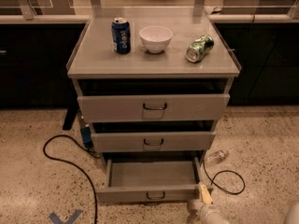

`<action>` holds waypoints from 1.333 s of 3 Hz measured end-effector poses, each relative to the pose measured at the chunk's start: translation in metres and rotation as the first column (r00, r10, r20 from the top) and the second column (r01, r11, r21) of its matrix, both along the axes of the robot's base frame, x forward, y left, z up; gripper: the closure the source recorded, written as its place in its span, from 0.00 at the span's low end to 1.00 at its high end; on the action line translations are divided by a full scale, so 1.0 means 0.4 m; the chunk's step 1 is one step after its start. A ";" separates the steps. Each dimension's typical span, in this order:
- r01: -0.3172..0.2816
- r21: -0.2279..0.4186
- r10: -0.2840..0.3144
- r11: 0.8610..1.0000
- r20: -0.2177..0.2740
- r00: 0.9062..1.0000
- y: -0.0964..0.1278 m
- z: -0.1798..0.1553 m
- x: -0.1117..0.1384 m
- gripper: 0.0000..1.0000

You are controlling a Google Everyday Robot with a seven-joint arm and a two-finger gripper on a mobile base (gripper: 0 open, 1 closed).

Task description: Open bottom drawer

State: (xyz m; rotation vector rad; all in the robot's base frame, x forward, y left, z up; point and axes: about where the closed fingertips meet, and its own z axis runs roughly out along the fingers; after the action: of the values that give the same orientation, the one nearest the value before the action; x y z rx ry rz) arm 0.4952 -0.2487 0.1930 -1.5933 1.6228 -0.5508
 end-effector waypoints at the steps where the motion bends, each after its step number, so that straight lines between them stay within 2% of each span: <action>1: -0.002 -0.038 0.001 0.999 -0.027 1.000 -0.001 0.006 0.022 0.00; 2: 0.000 -0.094 -0.009 0.996 -0.101 0.995 -0.015 0.030 0.124 0.00; 3: 0.000 -0.095 -0.009 0.996 -0.101 0.995 -0.015 0.029 0.124 0.00; 4: -0.013 -0.107 -0.005 0.994 -0.166 0.986 -0.026 0.006 0.153 0.00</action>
Offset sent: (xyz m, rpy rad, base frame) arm 0.0977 -0.0230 0.0287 -0.1753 0.1798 0.0088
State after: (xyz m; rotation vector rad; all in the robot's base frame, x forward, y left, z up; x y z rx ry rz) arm 0.5563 -0.2591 0.1954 -1.7612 1.7368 -0.5226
